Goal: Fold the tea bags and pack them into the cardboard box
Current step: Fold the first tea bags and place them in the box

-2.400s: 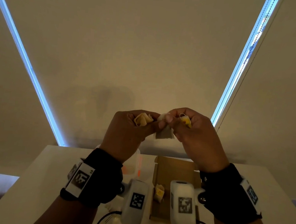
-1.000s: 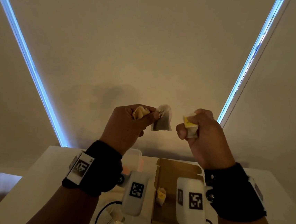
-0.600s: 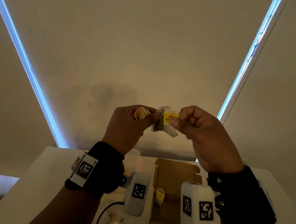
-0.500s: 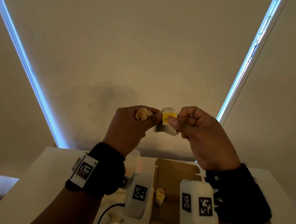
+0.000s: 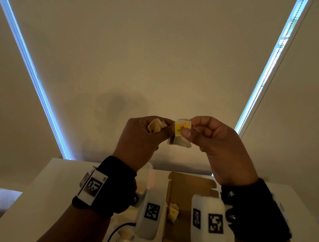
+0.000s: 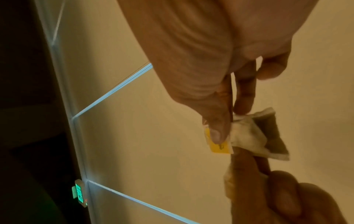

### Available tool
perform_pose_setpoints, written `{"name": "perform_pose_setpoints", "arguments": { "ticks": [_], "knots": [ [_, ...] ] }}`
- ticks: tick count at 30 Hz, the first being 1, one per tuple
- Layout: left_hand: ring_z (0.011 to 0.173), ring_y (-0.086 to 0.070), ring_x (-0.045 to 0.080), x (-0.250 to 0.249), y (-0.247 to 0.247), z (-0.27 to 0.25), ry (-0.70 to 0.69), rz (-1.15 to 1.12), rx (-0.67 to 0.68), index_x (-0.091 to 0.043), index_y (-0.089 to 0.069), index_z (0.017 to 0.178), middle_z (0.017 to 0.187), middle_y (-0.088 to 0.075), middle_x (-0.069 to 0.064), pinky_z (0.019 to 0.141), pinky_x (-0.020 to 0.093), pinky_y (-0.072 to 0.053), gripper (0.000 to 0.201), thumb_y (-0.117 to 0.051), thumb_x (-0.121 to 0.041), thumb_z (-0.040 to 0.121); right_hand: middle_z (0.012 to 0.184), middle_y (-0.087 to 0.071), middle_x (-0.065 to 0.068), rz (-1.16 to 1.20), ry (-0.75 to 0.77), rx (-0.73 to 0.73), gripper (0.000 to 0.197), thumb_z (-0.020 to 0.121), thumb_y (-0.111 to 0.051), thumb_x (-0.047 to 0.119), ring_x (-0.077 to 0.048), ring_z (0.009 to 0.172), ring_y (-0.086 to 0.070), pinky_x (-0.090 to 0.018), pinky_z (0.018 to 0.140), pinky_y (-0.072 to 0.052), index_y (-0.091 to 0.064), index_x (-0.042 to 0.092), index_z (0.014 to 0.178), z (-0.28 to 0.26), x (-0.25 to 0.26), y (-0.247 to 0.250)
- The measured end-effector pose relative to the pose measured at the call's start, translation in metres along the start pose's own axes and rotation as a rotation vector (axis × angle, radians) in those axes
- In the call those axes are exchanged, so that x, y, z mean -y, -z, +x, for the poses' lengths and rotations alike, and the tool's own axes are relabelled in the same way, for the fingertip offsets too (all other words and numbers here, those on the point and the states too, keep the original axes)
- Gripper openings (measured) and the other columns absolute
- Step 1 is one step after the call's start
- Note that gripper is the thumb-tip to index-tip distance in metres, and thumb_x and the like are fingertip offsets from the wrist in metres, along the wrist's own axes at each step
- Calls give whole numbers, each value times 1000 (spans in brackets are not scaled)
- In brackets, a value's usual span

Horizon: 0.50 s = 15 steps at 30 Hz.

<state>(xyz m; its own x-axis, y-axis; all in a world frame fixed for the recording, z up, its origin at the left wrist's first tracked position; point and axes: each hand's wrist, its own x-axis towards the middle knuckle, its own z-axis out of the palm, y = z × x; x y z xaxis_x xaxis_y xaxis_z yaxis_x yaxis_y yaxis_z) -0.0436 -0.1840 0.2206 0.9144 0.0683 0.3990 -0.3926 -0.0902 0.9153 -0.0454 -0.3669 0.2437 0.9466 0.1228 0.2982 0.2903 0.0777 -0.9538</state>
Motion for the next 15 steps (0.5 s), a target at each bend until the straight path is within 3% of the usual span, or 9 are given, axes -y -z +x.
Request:
{"name": "perform_pose_setpoints", "arguments": {
  "ticks": [2, 5, 7, 9, 11, 15],
  "knots": [
    [50, -40, 13, 0, -1, -1, 8, 3, 16, -15, -82, 93, 54, -54, -10, 49, 24, -36, 7, -77, -18, 89, 81, -78, 6, -65, -10, -43, 31, 81, -78, 9, 0, 67, -69, -8, 58, -47, -68, 12, 111, -1, -2, -1],
    [51, -41, 13, 1, 0, -2, 17, 12, 20, -15, -81, 94, 55, -56, -10, 49, 25, -37, 9, -77, -21, 89, 90, -79, 4, -184, -23, -73, 43, 81, -79, 22, -6, 83, -74, -16, 76, -52, -66, 22, 122, 0, -7, 1],
    [51, -41, 13, 1, 1, -2, 15, 4, 20, -15, -81, 94, 54, -56, -11, 49, 25, -37, 10, -77, -22, 89, 92, -79, 6, -264, -15, -85, 44, 82, -78, 27, -2, 86, -73, -15, 76, -51, -66, 27, 125, 1, -9, 4],
    [50, -41, 11, 2, 1, -2, 9, 25, 22, -14, -81, 96, 54, -56, -12, 48, 23, -37, 11, -76, -22, 89, 93, -78, 8, -300, -2, -80, 40, 84, -77, 27, 3, 83, -70, -9, 67, -49, -69, 26, 124, 2, -10, 6],
    [50, -42, 10, 2, 2, -1, 4, 41, 14, -14, -81, 96, 54, -57, -13, 48, 22, -38, 10, -75, -21, 90, 95, -78, 10, -303, 14, -82, 34, 86, -76, 25, 3, 84, -70, -7, 67, -48, -71, 26, 120, 2, -9, 8],
    [49, -41, 12, 5, 5, 1, 2, 43, -35, -18, -82, 91, 54, -54, -9, 49, 26, -37, 11, -77, -27, 89, 95, -78, 10, -200, 35, 15, 28, 80, -76, 28, -1, 85, -70, -14, 71, -50, -73, 26, 107, -2, 1, 4]
  ]
}}
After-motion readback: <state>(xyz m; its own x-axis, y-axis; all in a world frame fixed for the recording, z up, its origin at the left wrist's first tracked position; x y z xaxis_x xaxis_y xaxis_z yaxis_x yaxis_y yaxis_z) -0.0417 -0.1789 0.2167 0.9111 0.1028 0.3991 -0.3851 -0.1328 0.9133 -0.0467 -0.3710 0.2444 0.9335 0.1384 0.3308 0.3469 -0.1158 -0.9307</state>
